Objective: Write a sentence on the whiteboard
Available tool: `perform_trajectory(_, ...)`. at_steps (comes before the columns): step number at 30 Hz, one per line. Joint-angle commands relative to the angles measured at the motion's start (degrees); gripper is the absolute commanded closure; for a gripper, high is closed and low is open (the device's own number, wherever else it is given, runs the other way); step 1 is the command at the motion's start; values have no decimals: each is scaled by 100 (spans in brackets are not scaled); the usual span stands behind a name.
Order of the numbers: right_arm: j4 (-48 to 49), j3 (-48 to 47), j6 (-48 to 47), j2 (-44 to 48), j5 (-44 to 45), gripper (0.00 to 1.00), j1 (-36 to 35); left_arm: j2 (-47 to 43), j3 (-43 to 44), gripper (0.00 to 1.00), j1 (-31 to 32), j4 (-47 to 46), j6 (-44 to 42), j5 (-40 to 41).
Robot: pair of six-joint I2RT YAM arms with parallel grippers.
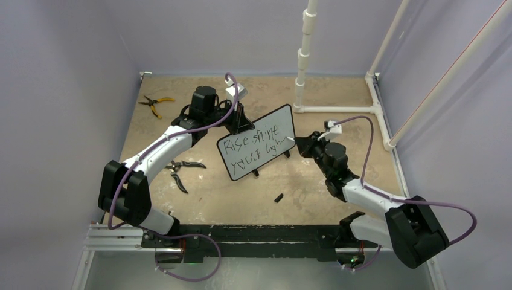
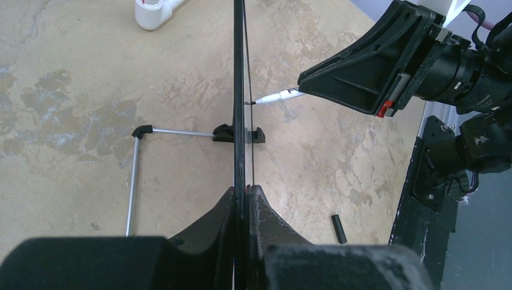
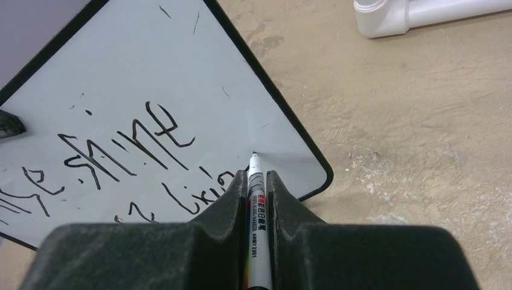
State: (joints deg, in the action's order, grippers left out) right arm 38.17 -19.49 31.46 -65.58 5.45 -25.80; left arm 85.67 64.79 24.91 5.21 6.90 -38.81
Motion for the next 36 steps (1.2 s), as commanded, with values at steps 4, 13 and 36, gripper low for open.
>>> perform_trajectory(4,225,-132,-220,355,-337,100,31,-217,-20,100,76,-128,-10,-291)
perform_trajectory(13,421,-314,-349,92,-523,100,30,-208,-20,100,76,-135,-19,-285)
perform_trajectory(36,7,-7,68,-265,-90,100,31,-191,-19,100,76,-126,-21,-283)
